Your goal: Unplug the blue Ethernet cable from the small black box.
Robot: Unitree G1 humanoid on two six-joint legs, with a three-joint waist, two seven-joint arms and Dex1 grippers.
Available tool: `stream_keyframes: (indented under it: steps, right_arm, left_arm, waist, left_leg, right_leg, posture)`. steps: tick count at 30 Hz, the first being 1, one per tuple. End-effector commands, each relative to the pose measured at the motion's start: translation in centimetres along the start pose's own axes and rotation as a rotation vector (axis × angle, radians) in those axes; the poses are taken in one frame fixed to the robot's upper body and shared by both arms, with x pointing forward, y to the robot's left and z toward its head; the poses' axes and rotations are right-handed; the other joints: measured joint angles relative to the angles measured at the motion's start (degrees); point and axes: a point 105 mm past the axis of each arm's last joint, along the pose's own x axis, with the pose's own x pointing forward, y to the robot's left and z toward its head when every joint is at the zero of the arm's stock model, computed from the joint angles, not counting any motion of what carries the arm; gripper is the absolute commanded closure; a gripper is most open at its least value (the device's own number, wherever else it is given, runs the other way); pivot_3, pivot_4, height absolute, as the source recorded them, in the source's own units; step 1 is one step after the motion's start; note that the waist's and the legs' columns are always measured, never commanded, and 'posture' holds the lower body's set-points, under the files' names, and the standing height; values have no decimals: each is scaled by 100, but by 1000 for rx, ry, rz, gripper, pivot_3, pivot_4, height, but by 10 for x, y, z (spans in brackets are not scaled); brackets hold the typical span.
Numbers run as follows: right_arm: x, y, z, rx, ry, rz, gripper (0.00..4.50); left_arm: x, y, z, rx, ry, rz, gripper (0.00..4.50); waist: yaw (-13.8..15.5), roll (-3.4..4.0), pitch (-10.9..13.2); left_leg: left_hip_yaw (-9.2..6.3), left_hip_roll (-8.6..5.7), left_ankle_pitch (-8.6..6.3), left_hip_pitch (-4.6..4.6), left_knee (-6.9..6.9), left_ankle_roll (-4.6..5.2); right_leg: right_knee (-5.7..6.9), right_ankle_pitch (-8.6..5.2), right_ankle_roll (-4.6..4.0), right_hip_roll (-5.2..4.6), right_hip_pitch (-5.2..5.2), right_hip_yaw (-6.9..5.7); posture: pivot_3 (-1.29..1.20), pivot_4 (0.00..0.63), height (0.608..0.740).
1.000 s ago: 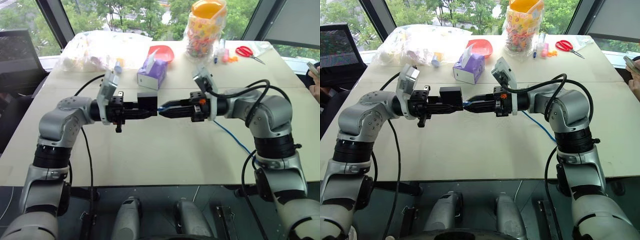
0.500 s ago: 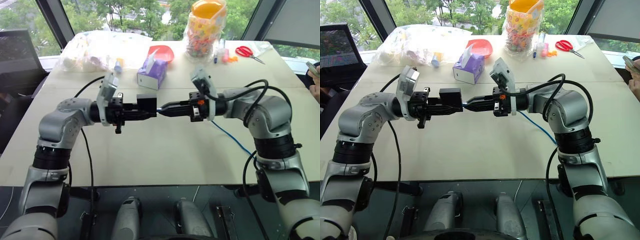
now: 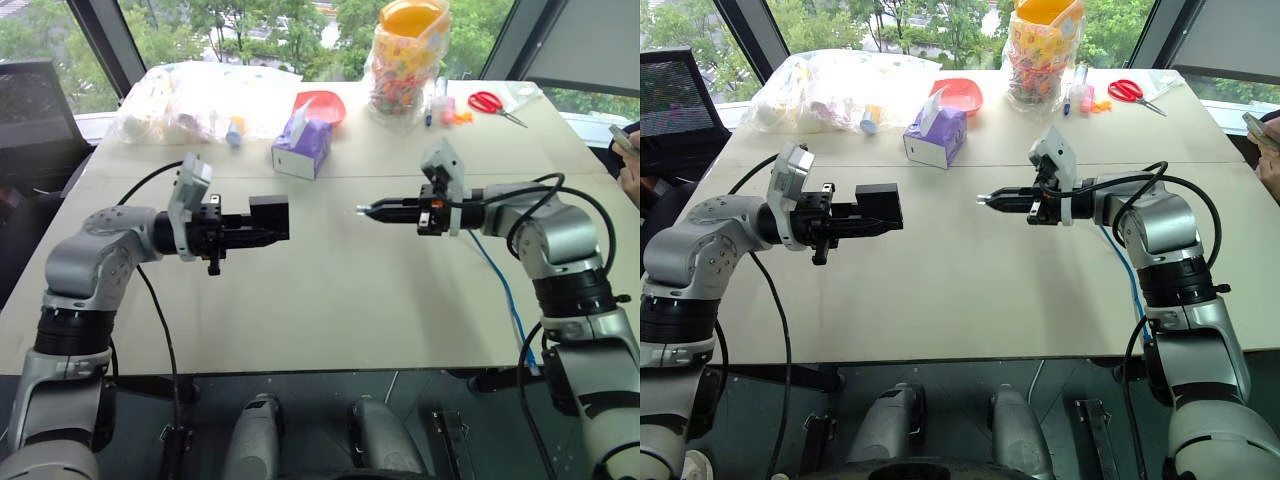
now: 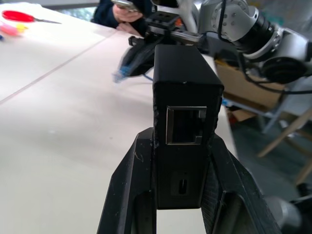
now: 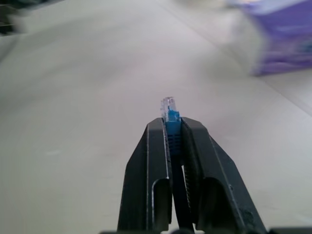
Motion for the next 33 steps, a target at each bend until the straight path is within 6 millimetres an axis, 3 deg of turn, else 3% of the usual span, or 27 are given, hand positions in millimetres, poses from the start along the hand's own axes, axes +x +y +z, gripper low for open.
stream_keyframes:
  steps: [1,6,10,11,15,21,23,27,30,33]
  right_arm:
    - [7,-29,-8,-38,8,-194,4442]
    - [10,-47,-21,-2,27,-306,2360]
    - [-8,-72,-4,175,-97,-482,223]
    - [-11,-71,1,204,-125,-476,37]
    - [-20,-48,9,252,-186,-404,37]
    - [-15,7,-13,270,-133,-325,37]
    - [-14,19,-16,272,-124,-308,0]
    - [-17,37,-33,287,-79,-296,0]
    - [-21,41,-42,295,-53,-297,0]
    - [-27,47,-47,287,-36,-275,0]
  left_arm:
    - [19,12,-16,88,32,66,3979]
    - [44,24,-35,126,22,116,3979]
    - [73,34,-55,147,37,158,3979]
    - [78,35,-57,138,33,164,3979]
    - [97,46,-67,127,33,220,3979]
    - [106,49,-97,143,92,235,3979]
    - [104,50,-105,148,112,236,2902]
    - [91,49,-122,125,157,226,1244]
    - [80,51,-123,121,162,228,125]
    - [66,50,-118,131,165,211,49]
  waist:
    - [27,-2,1]
    - [23,-1,2]
    - [24,1,3]
    - [24,1,3]
    - [34,1,3]
    - [12,2,1]
    - [1,2,1]
    - [5,2,-1]
    - [-4,2,-2]
    - [-25,3,-2]
  left_leg:
    - [-1,0,0,-2,5,0]
    - [6,-4,-2,-17,10,3]
    - [7,-3,-4,-15,5,6]
    - [7,-3,-4,-15,5,6]
    - [5,-3,-6,-15,-1,11]
    - [1,-3,-9,-16,-6,14]
    - [2,-3,-9,-15,-6,14]
    - [-3,-2,-8,-3,-3,14]
    - [-4,-1,-9,9,-1,14]
    - [-4,-1,-9,9,0,14]
  right_leg:
    - [0,0,0,0,3,-1]
    - [-2,10,18,-3,-6,7]
    - [3,11,20,-2,-9,7]
    - [3,11,20,-2,-9,7]
    - [2,11,21,-1,-9,5]
    - [0,11,22,1,-10,4]
    - [1,11,22,1,-13,5]
    - [2,10,20,4,-3,5]
    - [-1,8,16,5,13,4]
    - [0,7,14,5,12,5]
  posture:
    - [0,150,735]
    - [0,150,735]
    - [0,150,735]
    - [0,150,735]
    - [0,150,735]
    - [0,150,735]
    - [0,150,735]
    - [0,150,735]
    - [0,150,735]
    - [0,150,735]
